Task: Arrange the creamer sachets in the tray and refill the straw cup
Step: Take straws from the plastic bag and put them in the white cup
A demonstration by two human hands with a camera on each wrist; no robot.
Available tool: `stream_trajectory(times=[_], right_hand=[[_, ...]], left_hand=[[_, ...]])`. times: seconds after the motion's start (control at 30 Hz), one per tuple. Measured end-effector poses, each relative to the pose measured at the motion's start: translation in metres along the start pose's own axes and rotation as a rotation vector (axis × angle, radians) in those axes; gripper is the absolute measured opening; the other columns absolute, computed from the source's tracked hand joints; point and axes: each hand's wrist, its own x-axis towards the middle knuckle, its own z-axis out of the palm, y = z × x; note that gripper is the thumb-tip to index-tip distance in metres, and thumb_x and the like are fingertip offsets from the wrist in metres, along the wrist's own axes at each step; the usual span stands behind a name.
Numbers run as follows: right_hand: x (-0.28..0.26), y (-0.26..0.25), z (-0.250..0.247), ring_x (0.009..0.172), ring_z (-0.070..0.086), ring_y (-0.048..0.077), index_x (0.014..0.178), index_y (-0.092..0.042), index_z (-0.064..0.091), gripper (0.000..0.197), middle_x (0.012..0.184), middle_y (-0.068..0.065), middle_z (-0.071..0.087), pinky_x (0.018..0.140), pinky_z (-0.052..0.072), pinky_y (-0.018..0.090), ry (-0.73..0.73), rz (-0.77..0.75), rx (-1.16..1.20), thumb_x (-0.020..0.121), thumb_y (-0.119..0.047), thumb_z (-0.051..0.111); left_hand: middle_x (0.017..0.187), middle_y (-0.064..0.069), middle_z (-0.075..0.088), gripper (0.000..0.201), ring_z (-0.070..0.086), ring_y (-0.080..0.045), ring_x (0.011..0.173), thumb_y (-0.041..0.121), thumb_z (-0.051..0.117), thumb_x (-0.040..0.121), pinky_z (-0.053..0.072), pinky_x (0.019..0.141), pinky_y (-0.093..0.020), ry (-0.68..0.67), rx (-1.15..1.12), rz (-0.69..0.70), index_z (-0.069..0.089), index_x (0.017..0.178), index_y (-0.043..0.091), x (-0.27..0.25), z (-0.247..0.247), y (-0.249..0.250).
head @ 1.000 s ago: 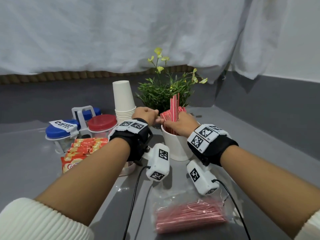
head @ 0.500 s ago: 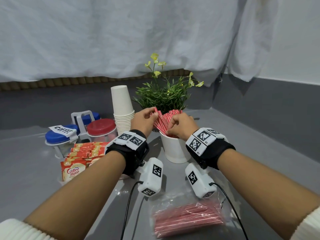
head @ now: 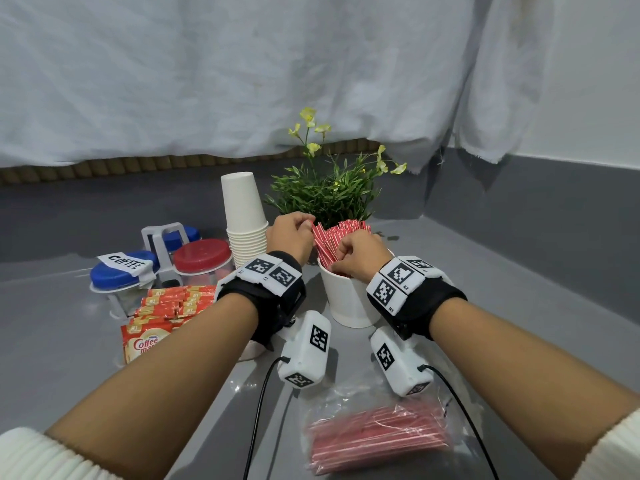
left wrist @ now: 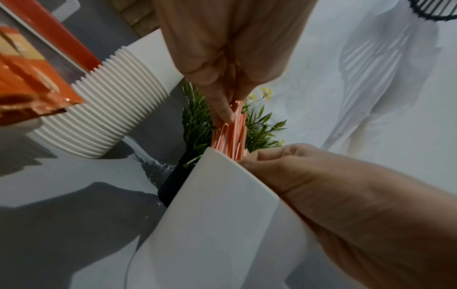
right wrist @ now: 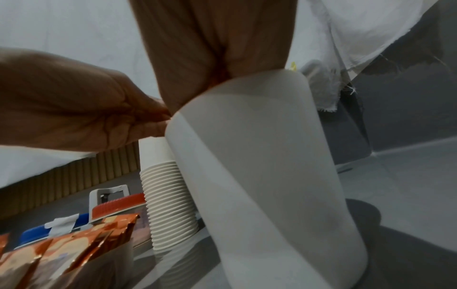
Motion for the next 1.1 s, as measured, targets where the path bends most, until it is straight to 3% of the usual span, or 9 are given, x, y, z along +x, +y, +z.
stream_trajectory(times=[0.2,0.37,0.47,0.53,0.63,0.8,0.93,1.0,1.1], right_hand=[[-0.001,0.0,0.001,0.085,0.041,0.022,0.053,-0.014,0.034,0.04,0.077,0.01,0.05,0.072,0.036,0.028,0.18,0.07,0.064,0.083,-0.01,0.06],[0.002,0.0,0.0,0.086,0.063,0.032,0.071,-0.014,0.052,0.022,0.091,0.017,0.065,0.079,0.054,0.046,0.214,0.059,0.245,0.075,-0.021,0.073],[0.001,0.005,-0.009,0.095,0.059,0.028,0.087,-0.013,0.059,0.008,0.093,0.009,0.061,0.088,0.05,0.042,0.342,0.023,0.228,0.082,-0.016,0.065],[0.001,0.011,-0.013,0.107,0.053,0.025,0.106,-0.009,0.059,0.02,0.109,0.01,0.056,0.097,0.043,0.037,0.376,0.032,0.161,0.086,-0.012,0.058],[-0.002,0.013,-0.013,0.122,0.045,0.029,0.131,-0.009,0.046,0.041,0.131,0.014,0.048,0.103,0.035,0.036,0.237,0.017,0.021,0.09,-0.006,0.049],[-0.002,0.019,-0.012,0.122,0.048,0.031,0.145,-0.016,0.028,0.057,0.134,0.014,0.052,0.104,0.04,0.038,0.045,-0.049,-0.055,0.091,-0.005,0.043],[-0.006,0.023,-0.013,0.127,0.045,0.024,0.148,-0.018,0.017,0.077,0.144,0.007,0.041,0.108,0.037,0.038,0.004,-0.113,-0.002,0.086,-0.018,0.063],[-0.006,0.021,-0.011,0.129,0.042,0.025,0.146,-0.017,0.02,0.084,0.143,0.006,0.042,0.108,0.035,0.038,-0.006,-0.12,-0.036,0.079,-0.024,0.071],[-0.004,0.018,-0.011,0.125,0.043,0.027,0.136,-0.016,0.032,0.064,0.131,0.009,0.051,0.101,0.036,0.038,0.047,-0.079,-0.037,0.082,-0.016,0.067]], left_hand=[[0.108,-0.016,0.068,0.025,0.063,-0.028,0.101,0.008,0.047,0.093,0.05,0.095,-0.04,-0.043,0.04,0.044,0.064,0.112,0.005,-0.004,-0.002,-0.001],[0.128,-0.012,0.058,0.038,0.056,-0.023,0.118,0.009,0.053,0.091,0.043,0.104,-0.035,-0.089,0.062,0.091,0.052,0.129,0.005,-0.009,-0.002,0.0],[0.133,-0.011,0.056,0.042,0.05,-0.026,0.125,0.014,0.051,0.093,0.039,0.107,-0.039,-0.139,0.213,0.148,0.047,0.135,0.013,-0.008,0.001,-0.003],[0.136,-0.01,0.052,0.042,0.044,-0.03,0.129,0.016,0.047,0.095,0.035,0.11,-0.041,-0.188,0.324,0.18,0.045,0.137,0.014,-0.009,0.002,-0.005],[0.149,-0.008,0.034,0.041,0.039,-0.029,0.134,0.015,0.043,0.097,0.024,0.112,-0.032,-0.255,0.496,0.245,0.042,0.138,0.012,-0.011,0.004,-0.005],[0.157,-0.008,0.01,0.055,0.024,-0.028,0.142,0.021,0.036,0.099,0.022,0.114,-0.036,-0.38,0.656,0.289,0.013,0.148,0.012,-0.013,0.006,-0.009],[0.153,-0.014,0.024,0.063,0.035,-0.031,0.136,0.024,0.033,0.1,0.029,0.113,-0.039,-0.385,0.421,0.183,-0.008,0.148,0.018,-0.016,0.005,-0.011],[0.15,-0.014,0.031,0.061,0.038,-0.03,0.134,0.022,0.035,0.1,0.03,0.109,-0.034,-0.326,0.334,0.14,-0.001,0.149,0.018,-0.018,0.004,-0.011],[0.139,-0.016,0.047,0.055,0.05,-0.028,0.123,0.015,0.052,0.093,0.039,0.101,-0.033,-0.154,0.299,0.198,0.029,0.143,0.011,-0.02,-0.001,-0.016]])
